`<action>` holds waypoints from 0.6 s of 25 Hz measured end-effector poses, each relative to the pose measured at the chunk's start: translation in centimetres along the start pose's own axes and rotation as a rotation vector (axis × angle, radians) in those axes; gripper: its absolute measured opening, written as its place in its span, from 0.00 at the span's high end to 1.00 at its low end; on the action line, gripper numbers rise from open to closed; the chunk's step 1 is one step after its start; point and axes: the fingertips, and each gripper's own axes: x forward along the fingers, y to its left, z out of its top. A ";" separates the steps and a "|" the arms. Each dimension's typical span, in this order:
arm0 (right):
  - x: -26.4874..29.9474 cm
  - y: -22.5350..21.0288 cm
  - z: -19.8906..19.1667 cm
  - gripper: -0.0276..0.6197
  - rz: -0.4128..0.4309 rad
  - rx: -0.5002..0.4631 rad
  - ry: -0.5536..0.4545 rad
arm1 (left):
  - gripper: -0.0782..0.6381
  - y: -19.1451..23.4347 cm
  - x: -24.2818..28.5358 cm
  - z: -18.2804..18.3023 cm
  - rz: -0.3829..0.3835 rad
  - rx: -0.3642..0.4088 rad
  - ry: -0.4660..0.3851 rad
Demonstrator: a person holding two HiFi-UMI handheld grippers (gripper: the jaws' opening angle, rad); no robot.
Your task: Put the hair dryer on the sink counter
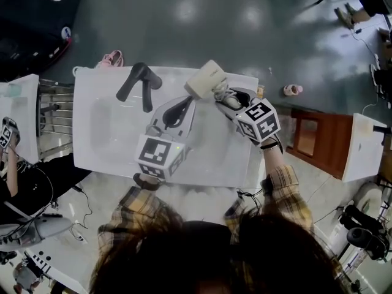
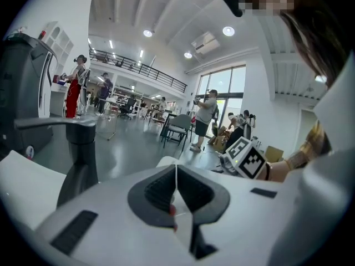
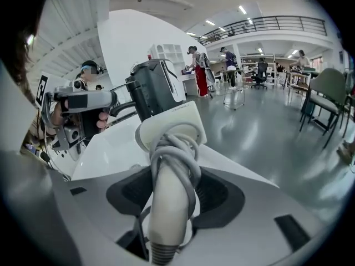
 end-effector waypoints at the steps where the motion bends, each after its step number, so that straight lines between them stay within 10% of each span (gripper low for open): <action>1: 0.1 -0.2 -0.2 0.59 -0.001 -0.009 0.011 | 0.86 0.1 0.0 -0.2 0.000 0.000 0.005; 15: 1.4 -0.9 -1.1 0.59 0.052 -0.086 0.076 | 0.86 0.2 -0.2 -1.6 0.008 -0.012 0.040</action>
